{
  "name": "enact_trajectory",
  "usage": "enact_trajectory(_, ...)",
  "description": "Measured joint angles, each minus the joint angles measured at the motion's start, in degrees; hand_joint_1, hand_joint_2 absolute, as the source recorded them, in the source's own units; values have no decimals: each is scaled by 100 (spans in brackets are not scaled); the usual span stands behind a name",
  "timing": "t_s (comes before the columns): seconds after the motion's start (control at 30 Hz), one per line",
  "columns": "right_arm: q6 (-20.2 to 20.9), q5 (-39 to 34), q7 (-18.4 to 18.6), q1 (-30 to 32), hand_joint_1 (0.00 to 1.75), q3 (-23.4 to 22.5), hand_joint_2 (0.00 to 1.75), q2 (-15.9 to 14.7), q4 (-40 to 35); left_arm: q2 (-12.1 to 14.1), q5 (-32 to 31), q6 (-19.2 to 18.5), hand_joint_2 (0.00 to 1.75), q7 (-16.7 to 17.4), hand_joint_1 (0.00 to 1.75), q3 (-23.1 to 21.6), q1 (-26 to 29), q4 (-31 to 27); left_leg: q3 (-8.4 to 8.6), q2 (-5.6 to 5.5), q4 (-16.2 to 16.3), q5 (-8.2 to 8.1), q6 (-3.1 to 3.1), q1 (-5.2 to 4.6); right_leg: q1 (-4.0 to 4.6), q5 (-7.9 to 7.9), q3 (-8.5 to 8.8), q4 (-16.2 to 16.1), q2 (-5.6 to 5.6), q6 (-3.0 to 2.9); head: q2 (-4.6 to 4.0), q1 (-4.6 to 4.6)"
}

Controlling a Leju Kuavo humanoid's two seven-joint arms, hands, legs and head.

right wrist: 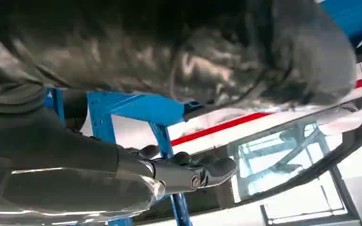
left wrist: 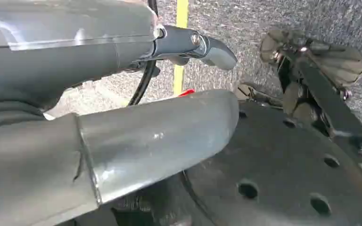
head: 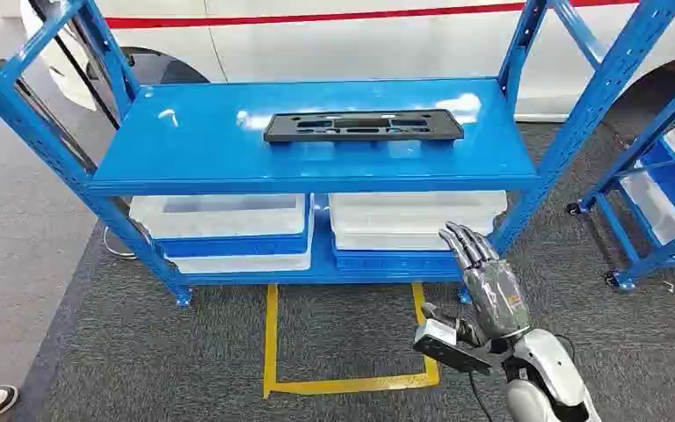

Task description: Take the parts from the cabinet and place them on the table.

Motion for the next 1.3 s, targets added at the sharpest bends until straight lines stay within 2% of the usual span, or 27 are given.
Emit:
enact_trajectory(0.07, 0, 0, 2, 30, 0, -5, 0, -2, 0, -2, 44, 4, 0, -13, 0, -46, -1, 0, -487, 2, 958, -396, -25, 3, 26, -19, 6, 2, -21, -31, 0, 4)
enact_trajectory(0.1, 0, 0, 2, 51, 0, -7, 0, -2, 0, -2, 66, 13, 0, -13, 0, -61, 2, 0, -665, 3, 1283, -459, -23, 3, 38, -30, 16, 3, -26, -46, 0, 7)
enact_trajectory(0.13, 0, 0, 0, 72, 0, -7, 0, -2, 0, -2, 81, 17, 0, -15, 0, -76, 7, 0, -724, 3, 1344, -384, -12, 1, 49, -45, 37, 3, -26, -51, 0, 4)
enact_trajectory(0.17, 4, -18, -5, 86, 0, -9, 0, -2, 0, -4, 107, 20, 0, -17, 0, -96, 9, 0, -637, 2, 1110, -162, 12, 0, 57, -70, 72, 3, -19, -51, 0, 4)
enact_trajectory(0.23, 26, -61, -31, 92, 0, -11, 0, -2, -9, -4, 188, 26, 0, -20, 0, -166, 9, 0, -205, 2, 175, 402, 91, -12, 75, -131, 169, 3, -5, -42, 0, 4)
enact_trajectory(0.27, 37, -72, -42, 97, 0, -11, 0, -2, -33, -4, 225, 30, 0, -20, 0, -194, 14, 2, -26, 2, -259, 507, 156, -39, 74, -170, 199, 1, -5, -29, 0, 7)
enact_trajectory(0.33, 55, -74, -79, 102, 0, -11, 0, -2, -70, -7, 278, 35, 0, -26, 0, -247, 2, 11, 98, 12, -384, 354, 174, -63, 95, -201, 181, 7, 2, 43, 0, 4)
enact_trajectory(0.4, 68, -74, -94, 101, 0, -11, 0, -2, -105, -7, 297, 35, 0, -35, 0, -302, 10, 11, 82, 4, -398, 338, 205, -90, 75, -202, 205, -60, -7, 105, 0, 9)
enact_trajectory(0.47, 68, -74, -101, 101, 0, -11, 0, 2, -175, -35, 319, 35, 0, -35, 0, -326, 10, 13, 207, 15, -565, 368, 274, -23, 85, -283, 245, 41, -17, 160, 0, 20)
enact_trajectory(0.5, 68, -74, -105, 90, 0, -11, 0, 0, -188, -37, 323, 35, 0, -37, 0, -332, 14, 13, 244, 30, -596, 359, 325, -20, 82, -429, 98, 314, -21, 163, 0, 22)
enact_trajectory(0.57, 70, -74, -92, 110, 0, -11, 0, -2, -188, -37, 328, 35, 0, -37, 0, -354, 12, 15, 272, 29, -594, 317, 352, -24, 79, -793, -429, 1211, -19, 199, 0, 20)
enact_trajectory(0.6, 70, -74, -99, 130, 0, -11, 0, -2, -188, -39, 328, 35, 0, -37, 0, -356, 11, 15, 291, 26, -590, 295, 357, -31, 71, -874, -693, 1594, -19, 216, 0, 22)
enact_trajectory(0.63, 70, -74, -98, 142, 0, -11, 0, -2, -188, -39, 328, 35, 0, -37, 0, -358, 13, 15, 320, 23, -586, 270, 354, -33, 70, -801, -842, 1729, -20, 225, 0, 18)
enact_trajectory(0.67, 70, -74, -99, 145, 0, -11, 0, -2, -188, -39, 328, 35, 0, -37, 0, -363, 16, 15, 364, 20, -579, 237, 346, -33, 69, -550, -831, 1548, -22, 228, 0, 22)
enact_trajectory(0.7, 70, -74, -99, 144, 0, -11, 0, -2, -188, -39, 328, 35, 0, -37, 0, -365, 17, 15, 404, 18, -570, 205, 341, -32, 67, -280, -723, 1224, -24, 227, 0, 20)
enact_trajectory(0.73, 70, -74, -99, 143, 0, -11, 0, -2, -190, -42, 328, 35, 0, -37, 0, -369, 15, 15, 463, 15, -554, 162, 325, -30, 66, 86, -502, 649, -28, 214, 0, 22)
enact_trajectory(0.77, 70, -74, -98, 143, 0, -11, 0, -2, -190, -42, 328, 35, 0, -37, 0, -374, 20, 15, 466, 14, -540, 114, 296, -34, 66, 317, -328, 154, -41, 190, 0, 24)
enact_trajectory(0.8, 74, -74, -96, 141, 0, -11, 0, -2, -188, -42, 328, 35, 0, -37, 0, -376, 19, 24, 465, 11, -506, 79, 251, -77, 108, 202, -294, 84, -39, 167, 0, 20)
enact_trajectory(0.9, 92, -81, -123, 138, 0, -11, 0, -2, -194, -39, 374, 39, 0, -35, 0, -417, 10, 24, 480, 10, -560, 56, 171, -66, 126, 192, -303, 70, -16, 84, 0, 13)
enact_trajectory(0.97, 140, -94, -153, 113, 0, 4, 0, 26, -208, -35, 391, 39, 0, -33, 0, -463, 3, 24, 527, 20, -495, -16, 101, -68, 48, 205, -197, -15, -14, 17, 0, 15)
enact_trajectory(1.03, 179, -101, -193, 27, 0, 55, 0, 50, -210, -35, 418, 44, 0, -33, 0, -500, -1, 24, 206, 18, 146, -344, 42, -60, 43, 165, -142, -32, -29, -48, 0, -2)
enact_trajectory(1.1, 210, -118, -208, -34, 0, 153, 0, 79, -208, -33, 479, 59, 0, -15, 0, -544, 0, 24, -340, 18, 1075, -668, -4, -40, 49, 112, -99, -30, -38, -72, 0, 2)
enact_trajectory(1.13, 236, -131, -208, -63, 0, 223, 0, 90, -205, -33, 507, 61, 0, -13, 0, -584, 6, 24, -515, 18, 1286, -628, -15, -36, 48, 78, -64, -30, -33, -69, 0, -4)
enact_trajectory(1.17, 262, -144, -210, -87, 0, 295, 0, 98, -205, -33, 529, 61, 0, -13, 0, -619, 6, 24, -539, 18, 1222, -479, -16, -36, 47, 45, -23, -29, -29, -62, 0, 0)
enact_trajectory(1.2, 293, -171, -214, -120, 0, 365, 0, 116, -205, -33, 571, 61, 0, -13, 0, -647, 5, 24, -446, 19, 903, -197, -8, -36, 44, 1, 39, -30, -24, -51, 0, -4)
enact_trajectory(1.27, 337, -206, -227, -204, 0, 505, 0, 149, -208, -22, 605, 59, 0, -17, 0, -715, 7, 24, -29, 22, -111, 447, 33, -36, 38, -103, 194, -30, -22, -15, 0, -2)
enact_trajectory(1.3, 361, -227, -238, -227, 0, 549, 0, 166, -208, -20, 627, 59, 0, -17, 0, -739, 9, 24, 101, 22, -312, 419, 69, -54, 50, -152, 209, -40, -27, 19, 0, 2)
